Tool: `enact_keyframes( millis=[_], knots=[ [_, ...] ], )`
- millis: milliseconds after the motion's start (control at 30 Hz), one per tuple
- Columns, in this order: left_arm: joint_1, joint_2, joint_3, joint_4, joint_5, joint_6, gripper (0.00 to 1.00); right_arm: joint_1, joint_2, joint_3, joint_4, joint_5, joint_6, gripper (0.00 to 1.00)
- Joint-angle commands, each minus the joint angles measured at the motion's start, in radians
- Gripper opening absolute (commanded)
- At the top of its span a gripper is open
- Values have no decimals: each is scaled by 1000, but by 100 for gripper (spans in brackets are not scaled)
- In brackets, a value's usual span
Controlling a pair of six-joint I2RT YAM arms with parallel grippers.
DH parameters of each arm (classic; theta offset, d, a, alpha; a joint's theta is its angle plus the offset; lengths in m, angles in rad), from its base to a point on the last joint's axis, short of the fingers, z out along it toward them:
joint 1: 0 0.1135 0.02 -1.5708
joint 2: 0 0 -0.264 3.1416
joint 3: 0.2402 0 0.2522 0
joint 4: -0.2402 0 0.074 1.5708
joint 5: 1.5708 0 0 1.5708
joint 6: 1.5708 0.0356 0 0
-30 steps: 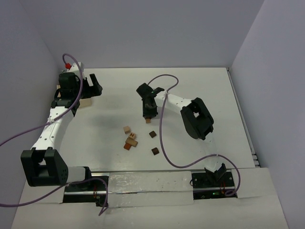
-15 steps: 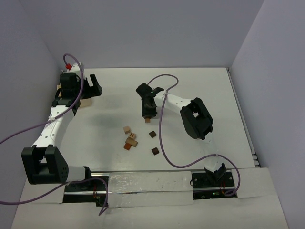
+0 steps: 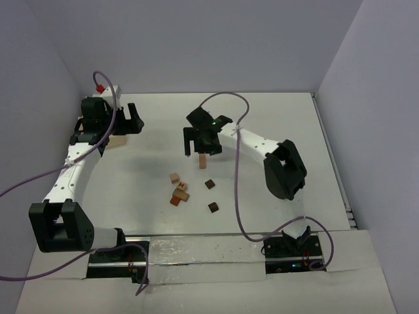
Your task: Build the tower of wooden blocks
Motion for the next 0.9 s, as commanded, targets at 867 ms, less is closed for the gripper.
enact_keyframes(
  millis=[867],
  knots=[
    [-473, 87, -157, -162, -38, 216, 98, -85, -577, -511, 117, -62, -487, 100]
  ],
)
